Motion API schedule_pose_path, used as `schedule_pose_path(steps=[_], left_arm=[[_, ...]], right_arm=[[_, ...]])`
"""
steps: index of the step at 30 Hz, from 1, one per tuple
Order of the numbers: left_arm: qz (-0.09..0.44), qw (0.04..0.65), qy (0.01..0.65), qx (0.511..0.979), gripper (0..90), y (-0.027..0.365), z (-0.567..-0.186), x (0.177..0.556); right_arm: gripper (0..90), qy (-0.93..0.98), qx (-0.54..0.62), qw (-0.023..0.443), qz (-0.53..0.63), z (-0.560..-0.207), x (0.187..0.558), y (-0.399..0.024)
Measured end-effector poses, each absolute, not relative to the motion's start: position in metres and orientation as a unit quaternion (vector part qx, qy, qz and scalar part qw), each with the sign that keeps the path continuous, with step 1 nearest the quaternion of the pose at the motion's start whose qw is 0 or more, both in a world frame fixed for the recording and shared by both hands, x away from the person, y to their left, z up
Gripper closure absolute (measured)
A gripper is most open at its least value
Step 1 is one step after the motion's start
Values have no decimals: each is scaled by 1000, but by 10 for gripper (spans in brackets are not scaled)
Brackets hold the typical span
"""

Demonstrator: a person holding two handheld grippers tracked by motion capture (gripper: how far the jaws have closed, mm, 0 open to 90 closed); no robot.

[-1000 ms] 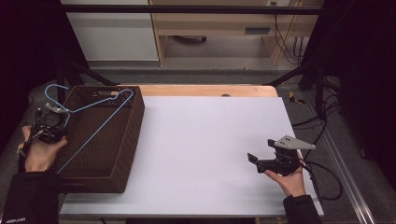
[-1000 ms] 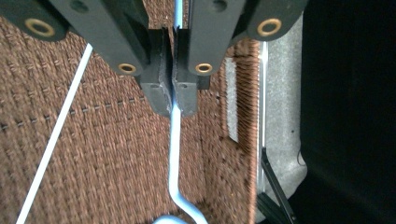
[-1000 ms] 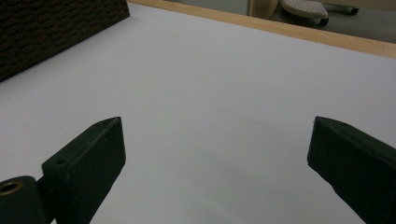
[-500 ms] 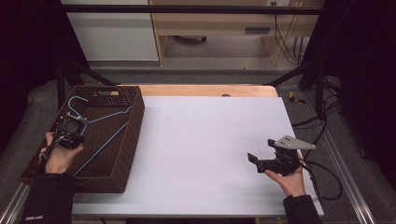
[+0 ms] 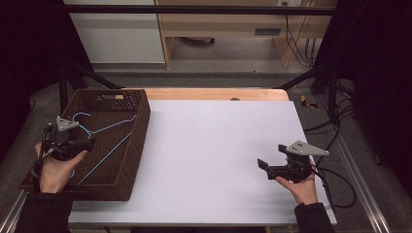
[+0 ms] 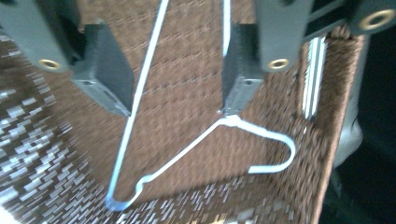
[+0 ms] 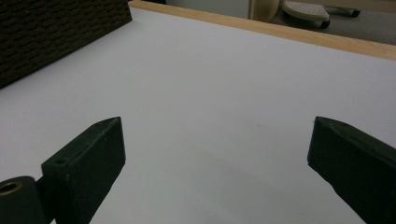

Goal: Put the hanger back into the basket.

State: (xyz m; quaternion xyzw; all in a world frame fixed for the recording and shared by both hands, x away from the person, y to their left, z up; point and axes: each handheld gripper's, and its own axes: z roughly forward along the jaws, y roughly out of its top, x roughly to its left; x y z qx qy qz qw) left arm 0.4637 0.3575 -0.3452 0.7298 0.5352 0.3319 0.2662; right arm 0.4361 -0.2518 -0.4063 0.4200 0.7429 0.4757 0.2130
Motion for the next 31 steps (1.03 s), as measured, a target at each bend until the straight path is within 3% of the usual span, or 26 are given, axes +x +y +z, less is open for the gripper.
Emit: schedule_pose_path(steps=[6, 13, 21, 31], left_arm=[[311, 372, 476, 734, 278, 335, -341, 440], [268, 460, 410, 740, 194, 304, -347, 422], [245, 493, 350, 758, 131, 266, -364, 409], [232, 506, 349, 754, 129, 263, -379, 406]], right_arm=[[47, 741, 416, 216, 481, -405, 435, -253], [45, 737, 415, 217, 487, -405, 435, -253], [43, 735, 412, 217, 493, -404, 433, -254], [42, 731, 408, 217, 502, -402, 430, -256]])
